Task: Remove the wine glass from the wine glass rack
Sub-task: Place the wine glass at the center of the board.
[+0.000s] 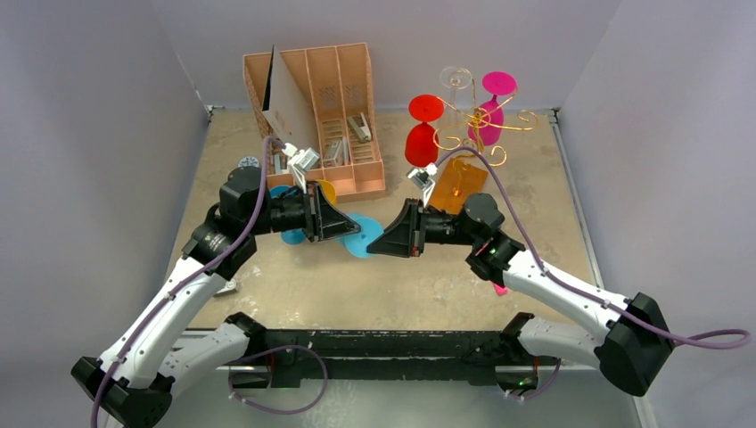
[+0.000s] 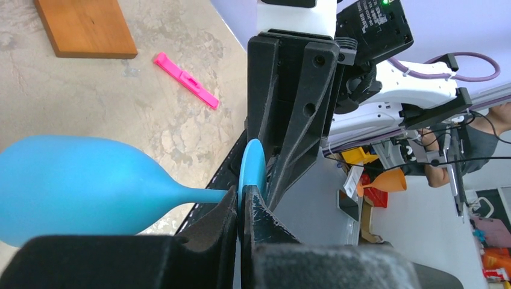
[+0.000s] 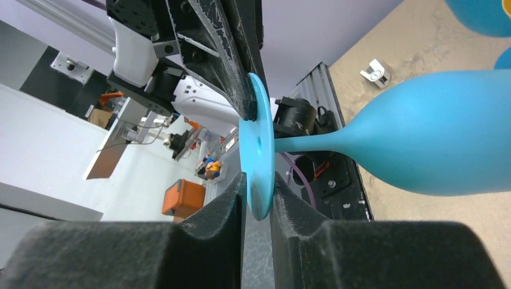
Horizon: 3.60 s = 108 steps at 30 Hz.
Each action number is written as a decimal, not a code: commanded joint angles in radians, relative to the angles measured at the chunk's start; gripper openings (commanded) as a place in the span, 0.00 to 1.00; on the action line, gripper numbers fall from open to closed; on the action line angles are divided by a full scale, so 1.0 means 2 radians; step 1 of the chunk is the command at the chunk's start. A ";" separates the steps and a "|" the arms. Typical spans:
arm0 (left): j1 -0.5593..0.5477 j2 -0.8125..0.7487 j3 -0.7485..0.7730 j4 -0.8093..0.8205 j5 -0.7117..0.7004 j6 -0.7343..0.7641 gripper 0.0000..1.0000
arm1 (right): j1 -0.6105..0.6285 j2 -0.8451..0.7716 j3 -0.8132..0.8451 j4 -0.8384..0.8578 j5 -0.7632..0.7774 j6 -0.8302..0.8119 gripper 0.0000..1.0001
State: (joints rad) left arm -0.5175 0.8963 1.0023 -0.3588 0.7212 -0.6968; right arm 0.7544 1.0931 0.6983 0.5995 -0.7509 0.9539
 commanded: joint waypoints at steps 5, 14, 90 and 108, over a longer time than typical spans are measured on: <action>0.000 -0.006 0.006 0.029 0.000 -0.007 0.00 | 0.000 0.009 0.013 0.063 0.000 0.012 0.10; 0.000 0.000 0.014 0.037 0.004 -0.009 0.00 | 0.000 0.015 0.014 0.070 -0.020 0.015 0.00; 0.000 -0.007 0.024 0.030 0.006 0.015 0.17 | -0.001 0.011 0.051 0.045 -0.027 -0.009 0.00; 0.000 0.008 0.102 -0.203 -0.221 0.071 0.91 | 0.004 0.011 0.097 -0.290 -0.014 -0.418 0.00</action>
State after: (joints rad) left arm -0.5175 0.8612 1.1126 -0.6151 0.3954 -0.6151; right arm 0.7525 1.0988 0.8421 0.0536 -0.7170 0.3027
